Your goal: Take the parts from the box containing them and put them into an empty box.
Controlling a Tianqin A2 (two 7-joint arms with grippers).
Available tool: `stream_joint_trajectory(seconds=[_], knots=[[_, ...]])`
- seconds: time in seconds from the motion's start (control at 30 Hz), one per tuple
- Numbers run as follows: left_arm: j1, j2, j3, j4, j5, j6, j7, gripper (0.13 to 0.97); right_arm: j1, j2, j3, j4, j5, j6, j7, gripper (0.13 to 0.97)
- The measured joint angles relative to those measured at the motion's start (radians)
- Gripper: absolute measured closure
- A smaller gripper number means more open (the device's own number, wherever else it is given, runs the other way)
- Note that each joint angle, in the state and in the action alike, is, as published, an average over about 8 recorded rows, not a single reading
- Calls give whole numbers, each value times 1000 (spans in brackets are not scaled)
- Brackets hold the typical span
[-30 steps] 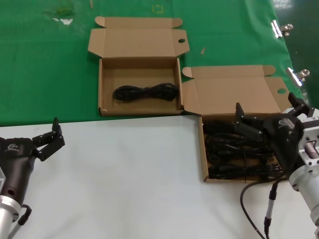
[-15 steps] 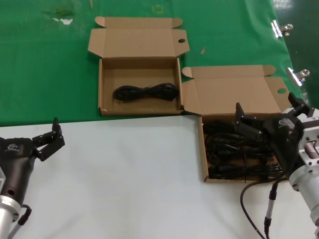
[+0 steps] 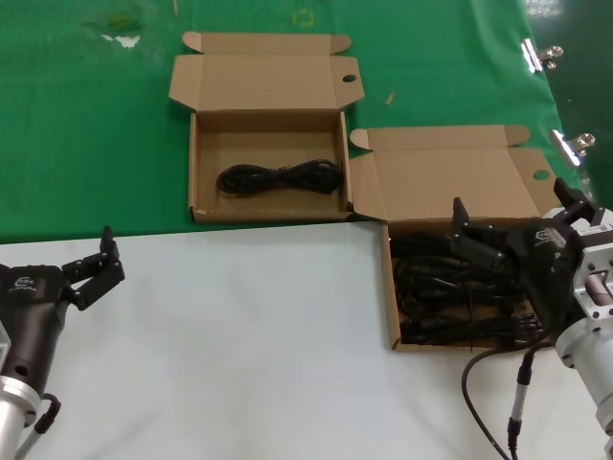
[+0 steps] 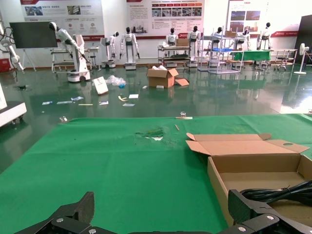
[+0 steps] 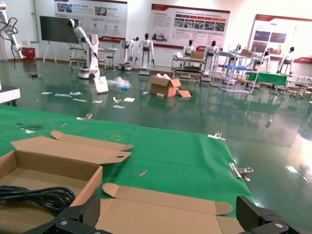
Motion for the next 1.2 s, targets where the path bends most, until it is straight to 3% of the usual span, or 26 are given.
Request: stream_joint_trajectory(seconds=[1.2], knots=[[0,0,0,0,0,0,0,132,0,0,0,0,0,0,0,129]])
